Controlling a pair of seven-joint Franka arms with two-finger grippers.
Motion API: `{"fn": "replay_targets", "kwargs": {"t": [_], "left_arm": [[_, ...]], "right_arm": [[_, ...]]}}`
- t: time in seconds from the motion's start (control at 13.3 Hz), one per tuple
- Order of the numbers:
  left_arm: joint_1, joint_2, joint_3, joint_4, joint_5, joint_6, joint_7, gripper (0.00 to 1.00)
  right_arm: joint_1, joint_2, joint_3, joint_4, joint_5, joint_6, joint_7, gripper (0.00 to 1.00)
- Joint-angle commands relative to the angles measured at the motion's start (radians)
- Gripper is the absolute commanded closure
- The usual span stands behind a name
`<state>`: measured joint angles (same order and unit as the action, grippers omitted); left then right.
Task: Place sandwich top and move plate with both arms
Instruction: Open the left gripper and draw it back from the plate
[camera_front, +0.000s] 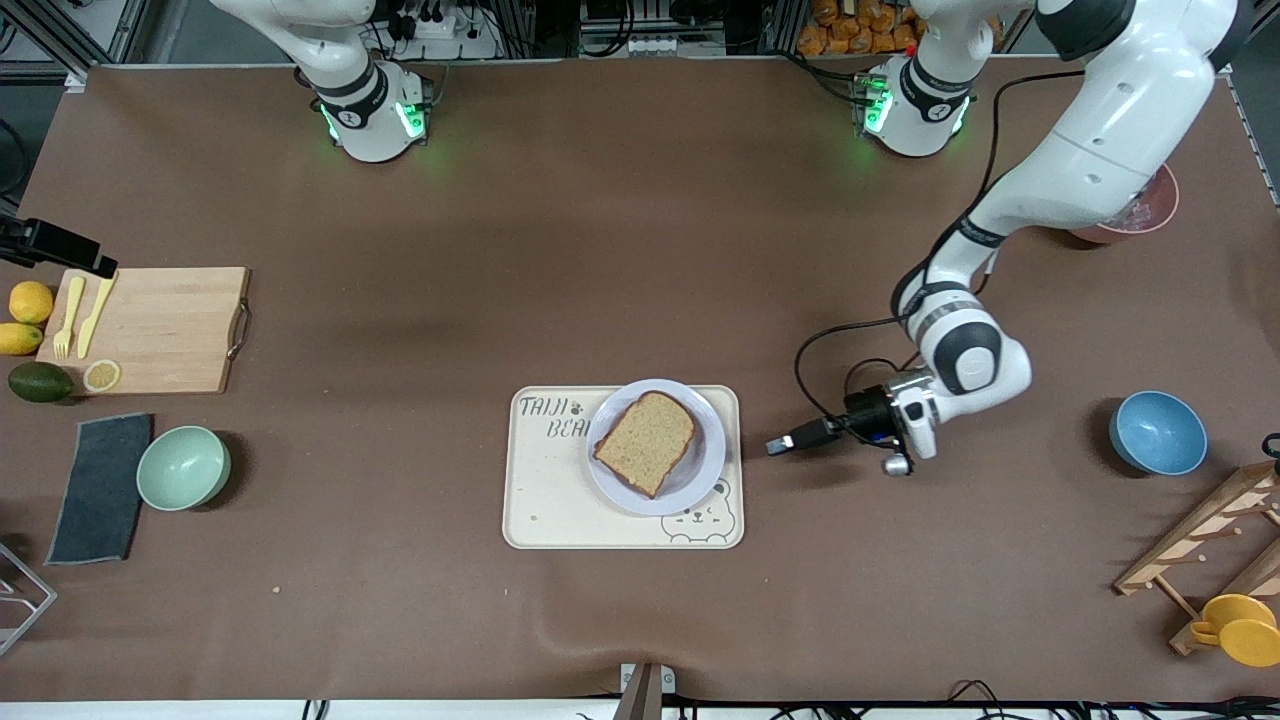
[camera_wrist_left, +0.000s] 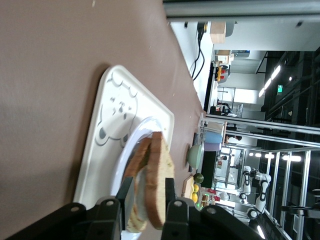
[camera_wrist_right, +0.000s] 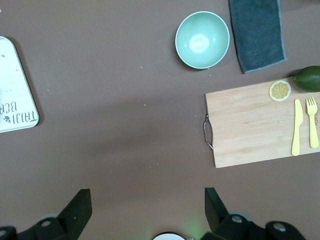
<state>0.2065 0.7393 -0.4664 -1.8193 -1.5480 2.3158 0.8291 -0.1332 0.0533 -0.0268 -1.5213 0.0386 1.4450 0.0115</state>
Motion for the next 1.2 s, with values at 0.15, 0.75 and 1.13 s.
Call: {"fn": "replay_targets", "kwargs": {"t": [0.15,0.75,1.13], "left_arm": [[0.022,-0.181,-0.004,-0.026,0.144,-0.009,-0.324,0.68],[0.047,-0.365,0.017,0.080,0.791,-0.114,-0.904,0.65],[0.031,-0.504,0.005,0.144,1.297,-0.355,-1.163,0.57]], "right_arm": [[0.006,0.005,0.005,0.018,-0.011,-0.005,0.011,0.00],[0.000,-0.004,0.002,0.018,-0.014,-0.017,0.007,0.00],[0.003,-0.004,0.002,0.020,-0.014,-0.020,0.005,0.00]]}}
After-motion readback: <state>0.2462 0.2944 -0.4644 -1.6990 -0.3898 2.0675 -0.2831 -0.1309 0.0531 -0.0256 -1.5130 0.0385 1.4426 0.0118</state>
